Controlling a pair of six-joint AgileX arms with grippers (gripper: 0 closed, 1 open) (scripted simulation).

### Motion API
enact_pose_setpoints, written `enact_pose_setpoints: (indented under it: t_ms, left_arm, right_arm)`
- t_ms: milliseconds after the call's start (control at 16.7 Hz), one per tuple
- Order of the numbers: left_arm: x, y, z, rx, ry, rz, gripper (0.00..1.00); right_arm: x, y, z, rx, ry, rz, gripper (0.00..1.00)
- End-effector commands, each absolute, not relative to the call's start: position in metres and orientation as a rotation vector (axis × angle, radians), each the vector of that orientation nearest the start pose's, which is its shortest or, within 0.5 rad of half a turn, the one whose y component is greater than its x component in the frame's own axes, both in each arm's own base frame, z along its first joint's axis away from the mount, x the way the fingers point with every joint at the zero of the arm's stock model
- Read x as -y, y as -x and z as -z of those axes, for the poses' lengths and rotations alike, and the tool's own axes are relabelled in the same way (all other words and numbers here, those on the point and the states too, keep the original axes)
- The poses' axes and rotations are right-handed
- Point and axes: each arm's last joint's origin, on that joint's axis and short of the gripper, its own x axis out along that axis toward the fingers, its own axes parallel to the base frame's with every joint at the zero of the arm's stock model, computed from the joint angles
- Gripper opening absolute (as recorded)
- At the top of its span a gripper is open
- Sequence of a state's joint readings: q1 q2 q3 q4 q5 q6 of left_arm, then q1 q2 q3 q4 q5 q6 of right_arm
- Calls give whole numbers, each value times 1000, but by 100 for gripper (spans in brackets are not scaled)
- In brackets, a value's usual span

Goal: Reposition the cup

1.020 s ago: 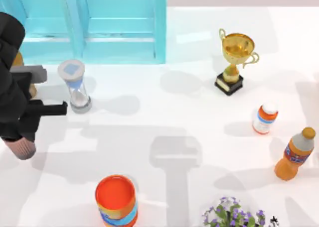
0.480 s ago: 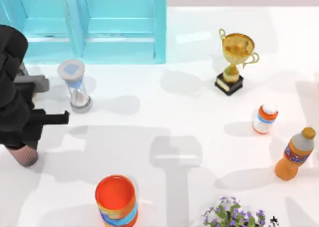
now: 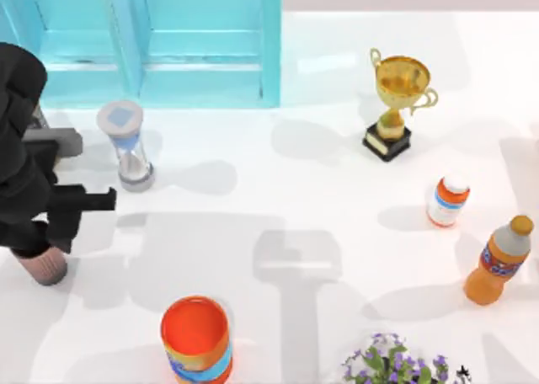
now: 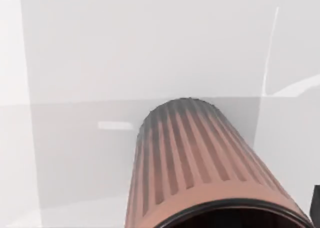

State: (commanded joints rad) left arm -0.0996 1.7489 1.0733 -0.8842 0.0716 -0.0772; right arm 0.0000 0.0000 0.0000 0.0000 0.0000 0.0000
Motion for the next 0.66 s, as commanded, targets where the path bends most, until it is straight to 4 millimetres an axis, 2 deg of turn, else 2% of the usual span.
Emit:
enact_pose_setpoints:
  t_ms: [300,660]
  left_arm:
    - [31,-301,-154,-1565,41,72,98]
    - [31,-301,-154,-1565,41,72,100]
  right_arm:
    - [1,-106,-160,0,0,0,100]
    - [1,-106,-160,0,0,0,100]
